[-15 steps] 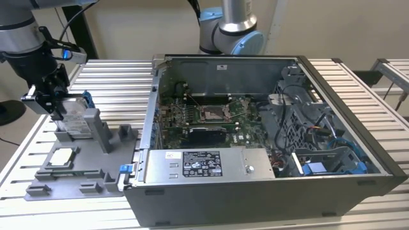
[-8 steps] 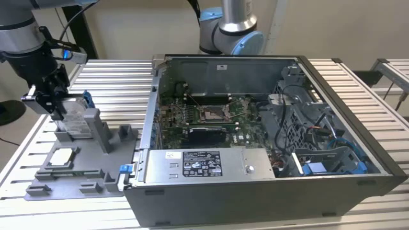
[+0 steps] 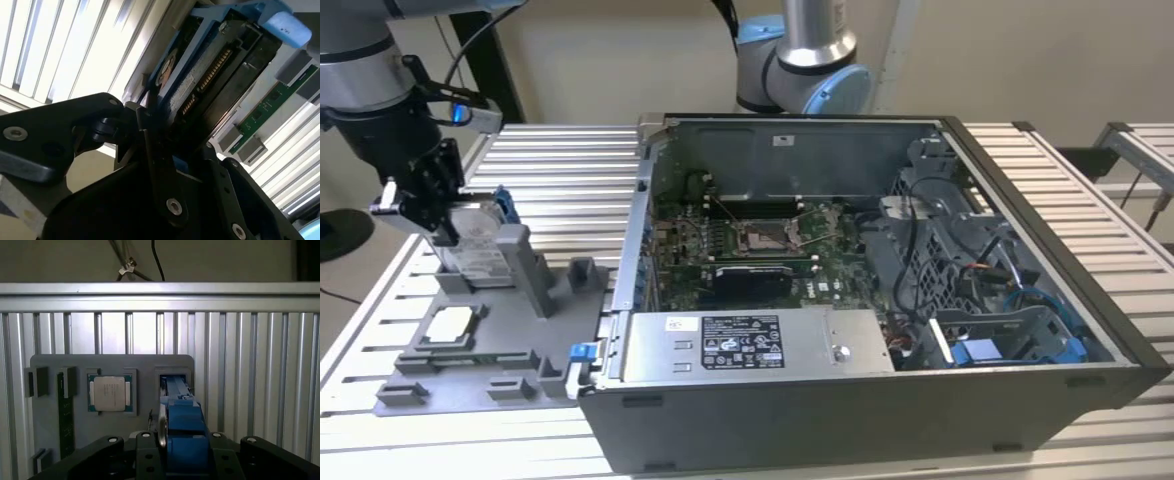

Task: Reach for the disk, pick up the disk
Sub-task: 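Pick up the disk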

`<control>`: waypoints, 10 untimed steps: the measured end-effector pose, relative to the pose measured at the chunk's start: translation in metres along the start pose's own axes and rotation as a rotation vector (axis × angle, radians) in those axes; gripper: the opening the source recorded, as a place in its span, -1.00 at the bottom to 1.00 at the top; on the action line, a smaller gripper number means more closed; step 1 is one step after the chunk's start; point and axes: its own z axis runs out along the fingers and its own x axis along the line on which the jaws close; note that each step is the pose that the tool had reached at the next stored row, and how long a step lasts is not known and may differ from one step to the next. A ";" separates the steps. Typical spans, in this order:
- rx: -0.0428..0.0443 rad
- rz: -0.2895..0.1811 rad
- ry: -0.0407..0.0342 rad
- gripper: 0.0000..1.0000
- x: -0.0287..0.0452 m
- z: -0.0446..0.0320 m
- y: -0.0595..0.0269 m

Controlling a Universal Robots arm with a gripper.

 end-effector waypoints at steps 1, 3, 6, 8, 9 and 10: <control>0.0000 0.000 0.0000 -1.00 0.0000 0.0000 0.0000; 0.0000 0.000 0.0000 -1.00 0.0000 0.0000 -0.0001; 0.0000 0.000 -0.0002 -1.00 0.0013 0.0000 -0.0002; 0.0001 0.000 -0.0004 -1.00 0.0014 0.0000 -0.0001; 0.0000 0.000 -0.0003 -1.00 0.0015 0.0000 -0.0001; -0.0001 0.000 -0.0003 -1.00 0.0016 0.0000 -0.0002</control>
